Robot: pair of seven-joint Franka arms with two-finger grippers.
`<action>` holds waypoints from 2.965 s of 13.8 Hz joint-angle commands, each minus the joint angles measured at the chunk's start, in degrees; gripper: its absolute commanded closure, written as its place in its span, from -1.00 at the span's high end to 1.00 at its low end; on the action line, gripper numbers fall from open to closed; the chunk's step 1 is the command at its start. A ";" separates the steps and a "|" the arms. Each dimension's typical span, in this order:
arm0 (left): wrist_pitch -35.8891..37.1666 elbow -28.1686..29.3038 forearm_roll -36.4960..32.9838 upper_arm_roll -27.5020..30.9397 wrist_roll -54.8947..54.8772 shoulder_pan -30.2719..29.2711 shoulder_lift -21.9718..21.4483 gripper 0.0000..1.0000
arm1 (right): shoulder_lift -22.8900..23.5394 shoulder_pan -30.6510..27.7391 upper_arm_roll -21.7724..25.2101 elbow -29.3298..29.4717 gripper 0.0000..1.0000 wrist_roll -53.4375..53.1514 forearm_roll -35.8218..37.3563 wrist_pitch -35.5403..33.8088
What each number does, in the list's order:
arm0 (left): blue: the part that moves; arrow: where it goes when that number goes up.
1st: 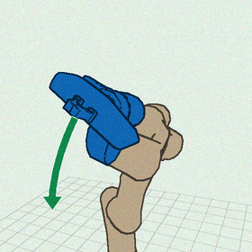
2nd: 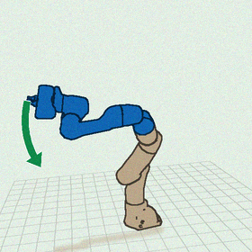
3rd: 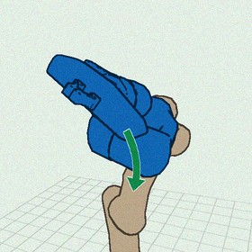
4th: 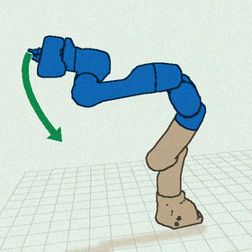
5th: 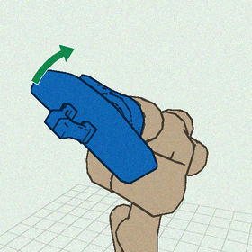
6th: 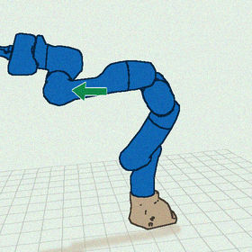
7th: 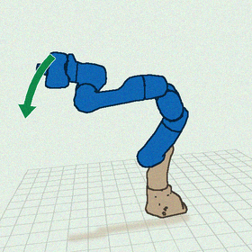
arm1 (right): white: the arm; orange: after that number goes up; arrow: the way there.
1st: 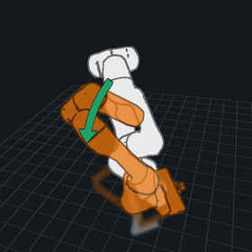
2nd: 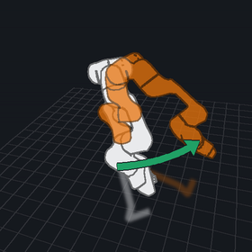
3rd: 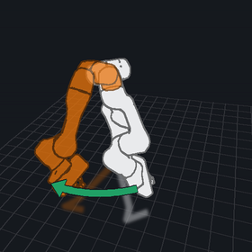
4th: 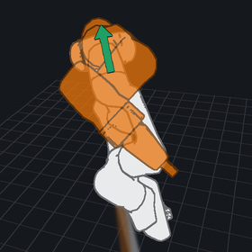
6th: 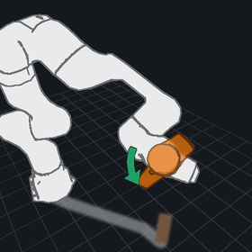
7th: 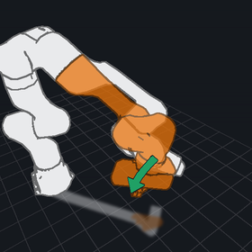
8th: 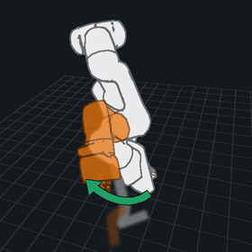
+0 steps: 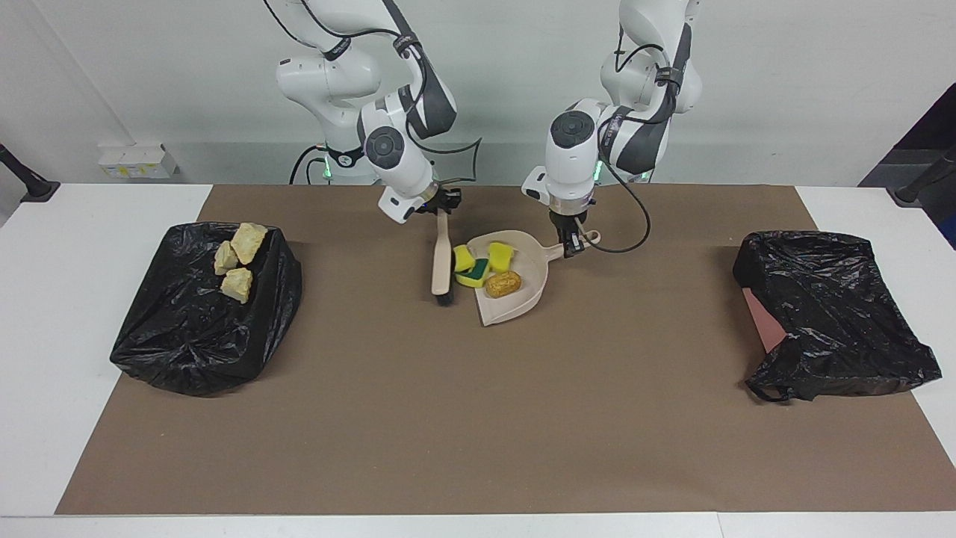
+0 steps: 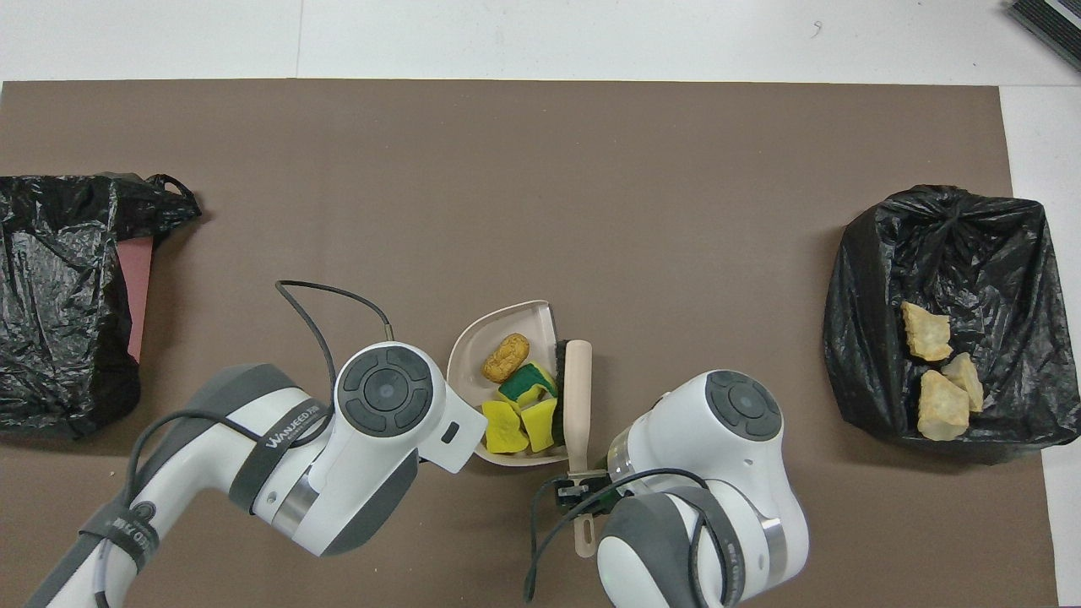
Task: Sweep and dump trash in bin
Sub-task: 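Sweep the sponges and bread piece into the dustpan with the right gripper, then lift the dustpan toward the bag while the right gripper releases the brush, then tip the dustpan over the nearby black bag with the left gripper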
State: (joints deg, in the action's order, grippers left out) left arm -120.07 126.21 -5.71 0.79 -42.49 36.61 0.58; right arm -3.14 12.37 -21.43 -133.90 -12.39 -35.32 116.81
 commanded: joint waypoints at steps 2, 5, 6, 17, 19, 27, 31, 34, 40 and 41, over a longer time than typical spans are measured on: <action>-1.66 2.46 0.25 0.70 -0.57 0.48 -1.38 -1.00 | -1.16 -0.95 0.60 4.87 -1.00 -0.79 -1.07 -4.91; -4.20 2.37 6.03 0.79 -6.00 -3.81 -0.59 -1.00 | -5.29 -2.43 0.87 5.05 -1.00 -1.23 7.69 -10.52; -4.38 2.28 8.15 0.79 -9.24 -4.96 -0.50 -1.00 | -6.17 -2.61 0.87 5.23 -1.00 -1.23 10.77 -12.63; 7.10 -6.84 13.88 0.88 -25.35 -19.28 -1.02 -1.00 | -11.63 -0.16 0.16 7.16 -1.00 -16.08 14.50 -25.14; 10.98 -10.62 13.88 0.96 -26.23 -22.01 -1.20 -1.00 | -9.97 4.73 0.08 5.24 -1.00 -18.88 14.06 -17.97; 16.70 -20.64 13.18 1.32 -38.95 -34.30 0.99 -1.00 | -2.40 14.08 0.08 1.11 -1.00 -24.87 13.88 -8.27; 26.79 -34.33 11.87 1.49 -51.00 -43.88 8.01 -1.00 | -2.31 16.54 0.08 -1.88 -1.00 -24.53 13.97 -2.48; 29.71 -41.29 9.41 1.49 -55.83 -48.72 11.97 -1.00 | -2.40 18.13 0.16 -3.21 -0.95 -24.35 14.49 0.44; 28.23 -50.36 -0.68 2.10 -68.51 -57.35 17.26 -1.00 | -1.00 17.78 0.34 -2.78 0.89 -24.35 15.02 1.93; 26.39 -50.36 -2.88 2.02 -68.60 -58.14 17.26 -1.00 | -0.82 17.60 0.51 -1.64 1.00 -24.26 15.46 1.93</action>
State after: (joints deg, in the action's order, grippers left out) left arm -92.70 79.14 -5.08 3.31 -110.06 -20.95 16.24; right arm -4.39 30.41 -21.19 -136.61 -36.95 -20.50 117.78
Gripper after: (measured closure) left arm 0.687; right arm 0.485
